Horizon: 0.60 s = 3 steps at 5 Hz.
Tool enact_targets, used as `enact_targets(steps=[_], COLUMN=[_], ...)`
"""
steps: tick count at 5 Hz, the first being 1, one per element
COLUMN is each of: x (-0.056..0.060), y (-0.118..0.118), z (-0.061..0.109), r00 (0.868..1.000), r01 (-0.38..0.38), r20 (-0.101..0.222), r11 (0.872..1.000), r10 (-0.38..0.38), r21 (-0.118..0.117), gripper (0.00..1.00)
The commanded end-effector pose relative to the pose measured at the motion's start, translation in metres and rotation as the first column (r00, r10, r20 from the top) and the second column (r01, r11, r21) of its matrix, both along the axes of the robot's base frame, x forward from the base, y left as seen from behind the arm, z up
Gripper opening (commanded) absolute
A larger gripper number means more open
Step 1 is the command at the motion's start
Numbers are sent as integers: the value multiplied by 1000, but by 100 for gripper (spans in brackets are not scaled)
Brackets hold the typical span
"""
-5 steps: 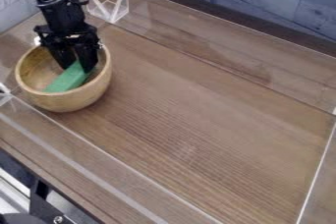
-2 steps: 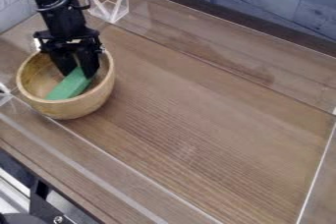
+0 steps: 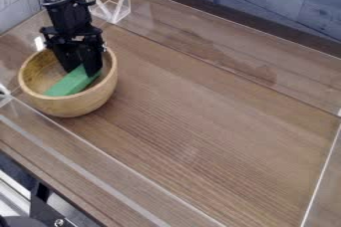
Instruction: Move green stick from inside the wooden bowl to the table next to it
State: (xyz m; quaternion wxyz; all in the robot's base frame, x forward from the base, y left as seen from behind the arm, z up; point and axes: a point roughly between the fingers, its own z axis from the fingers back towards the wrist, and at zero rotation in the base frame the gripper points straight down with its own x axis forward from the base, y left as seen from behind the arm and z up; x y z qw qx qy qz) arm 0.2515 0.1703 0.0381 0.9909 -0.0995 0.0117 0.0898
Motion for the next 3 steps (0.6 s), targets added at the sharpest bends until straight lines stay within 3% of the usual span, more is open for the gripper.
enact_targets(steps=[1,3], x=[12,22], y=[15,13], z=[14,38], r00=[999,996], r01=[14,88], r20=[29,34], r11=[1000,996], r10=[-15,-88], r21=[26,10], gripper=[0,0])
